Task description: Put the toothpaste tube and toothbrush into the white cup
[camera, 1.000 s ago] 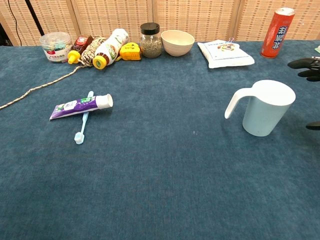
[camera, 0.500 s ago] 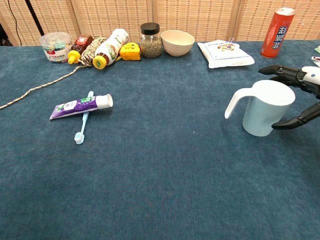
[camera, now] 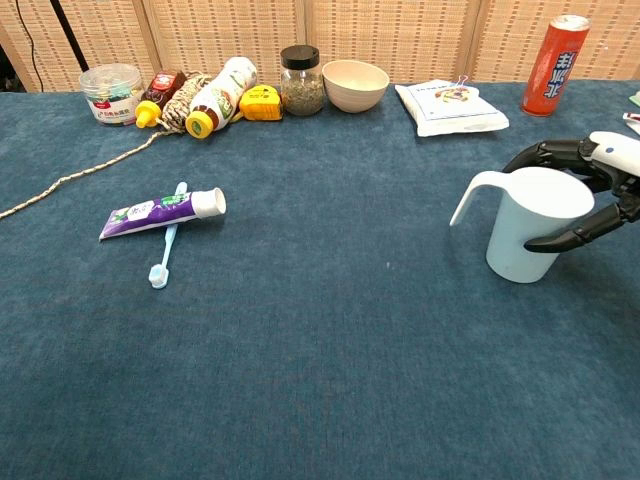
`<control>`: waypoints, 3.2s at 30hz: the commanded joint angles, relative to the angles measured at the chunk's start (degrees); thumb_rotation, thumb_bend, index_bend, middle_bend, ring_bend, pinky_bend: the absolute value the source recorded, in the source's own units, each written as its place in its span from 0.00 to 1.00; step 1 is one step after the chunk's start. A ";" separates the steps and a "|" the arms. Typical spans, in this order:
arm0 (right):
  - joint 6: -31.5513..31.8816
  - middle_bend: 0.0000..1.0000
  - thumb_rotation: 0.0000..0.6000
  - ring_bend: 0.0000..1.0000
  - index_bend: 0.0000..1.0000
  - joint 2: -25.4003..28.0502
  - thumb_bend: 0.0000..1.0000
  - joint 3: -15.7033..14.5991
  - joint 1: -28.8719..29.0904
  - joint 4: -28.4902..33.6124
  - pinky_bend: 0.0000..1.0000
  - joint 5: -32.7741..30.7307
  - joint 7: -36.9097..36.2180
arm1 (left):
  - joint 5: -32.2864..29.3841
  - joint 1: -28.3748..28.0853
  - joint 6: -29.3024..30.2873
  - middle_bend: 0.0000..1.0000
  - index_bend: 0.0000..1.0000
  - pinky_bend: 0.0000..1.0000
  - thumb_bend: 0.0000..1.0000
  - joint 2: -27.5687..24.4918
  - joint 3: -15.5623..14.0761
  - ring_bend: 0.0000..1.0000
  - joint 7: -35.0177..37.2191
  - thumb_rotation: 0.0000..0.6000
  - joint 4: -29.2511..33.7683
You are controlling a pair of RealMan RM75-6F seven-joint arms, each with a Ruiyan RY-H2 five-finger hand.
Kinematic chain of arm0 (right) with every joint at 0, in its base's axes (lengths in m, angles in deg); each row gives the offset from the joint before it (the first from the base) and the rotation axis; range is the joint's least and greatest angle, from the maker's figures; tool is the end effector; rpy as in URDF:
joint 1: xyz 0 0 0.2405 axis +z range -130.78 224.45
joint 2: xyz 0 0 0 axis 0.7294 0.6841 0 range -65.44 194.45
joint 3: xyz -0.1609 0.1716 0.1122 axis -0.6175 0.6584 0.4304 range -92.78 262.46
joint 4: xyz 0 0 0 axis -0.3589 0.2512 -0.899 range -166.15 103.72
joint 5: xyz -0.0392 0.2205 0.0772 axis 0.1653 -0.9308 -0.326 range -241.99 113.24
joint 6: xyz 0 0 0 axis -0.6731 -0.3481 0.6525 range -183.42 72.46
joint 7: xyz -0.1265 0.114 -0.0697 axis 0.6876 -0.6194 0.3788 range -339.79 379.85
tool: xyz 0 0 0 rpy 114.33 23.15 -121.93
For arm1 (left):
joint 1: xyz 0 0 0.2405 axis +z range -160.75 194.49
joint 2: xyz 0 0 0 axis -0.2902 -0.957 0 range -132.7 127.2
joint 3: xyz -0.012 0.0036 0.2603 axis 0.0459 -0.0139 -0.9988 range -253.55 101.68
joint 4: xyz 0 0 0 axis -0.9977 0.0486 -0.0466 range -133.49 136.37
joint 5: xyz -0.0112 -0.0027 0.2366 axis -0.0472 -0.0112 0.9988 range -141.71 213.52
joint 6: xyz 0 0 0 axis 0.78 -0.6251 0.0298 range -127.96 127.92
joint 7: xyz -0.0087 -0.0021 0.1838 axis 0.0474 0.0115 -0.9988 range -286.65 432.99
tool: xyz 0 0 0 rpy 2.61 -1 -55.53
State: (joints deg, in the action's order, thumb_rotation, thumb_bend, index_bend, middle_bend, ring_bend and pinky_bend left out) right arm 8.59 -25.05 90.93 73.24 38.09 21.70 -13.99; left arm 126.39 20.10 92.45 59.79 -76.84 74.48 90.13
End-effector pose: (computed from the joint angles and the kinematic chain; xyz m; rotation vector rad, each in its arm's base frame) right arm -0.2585 -0.3463 -0.0302 1.5064 -1.4824 1.3323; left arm -0.3511 0.1606 0.1567 -1.3626 -0.8612 -0.8283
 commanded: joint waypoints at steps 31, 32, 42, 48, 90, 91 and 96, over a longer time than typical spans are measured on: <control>-8.05 0.42 1.00 0.36 0.46 -13.75 0.36 9.12 18.62 4.74 0.62 -2.45 21.42 | -0.84 -0.61 -1.39 0.00 0.00 0.00 0.00 -0.59 0.13 0.00 1.51 1.00 -0.25; -8.27 0.42 1.00 0.36 0.46 -14.11 0.36 9.15 18.81 4.52 0.62 -2.90 21.74 | -0.84 -0.59 -1.35 0.00 0.00 0.00 0.00 -0.66 0.13 0.00 1.76 1.00 -0.31; -7.89 0.42 1.00 0.36 0.46 -15.52 0.36 7.09 18.36 0.81 0.62 -4.10 21.33 | -1.10 -0.45 -1.18 0.00 0.00 0.00 0.00 -1.02 0.18 0.00 3.52 1.00 -0.86; -7.27 0.42 1.00 0.36 0.46 -15.49 0.36 6.17 17.93 -1.22 0.62 -3.82 19.58 | -1.01 -0.52 -1.38 0.00 0.00 0.00 0.00 -0.92 0.06 0.00 2.90 1.00 -0.59; 5.02 0.00 1.00 0.00 0.00 7.67 0.36 1.01 8.74 23.09 0.06 1.77 29.66 | 0.61 -1.04 -0.63 0.00 0.00 0.00 0.00 -0.44 0.10 0.00 3.30 1.00 -1.31; 5.62 0.00 1.00 0.00 0.00 9.40 0.36 0.85 8.24 23.93 0.05 2.17 29.91 | 0.49 -1.24 -0.81 0.00 0.00 0.00 0.00 -0.43 0.27 0.00 3.71 1.00 -1.39; 9.41 0.00 1.00 0.00 0.00 19.53 0.29 -1.79 4.04 28.01 0.00 4.65 30.02 | -0.58 -3.10 -3.12 0.00 0.00 0.00 0.00 -0.66 1.44 0.00 5.29 1.00 -1.59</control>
State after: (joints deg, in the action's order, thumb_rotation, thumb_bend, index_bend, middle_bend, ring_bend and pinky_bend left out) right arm 15.14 -11.17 91.06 80.33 62.98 24.33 15.77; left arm 126.17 17.61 90.12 59.23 -75.74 79.37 88.61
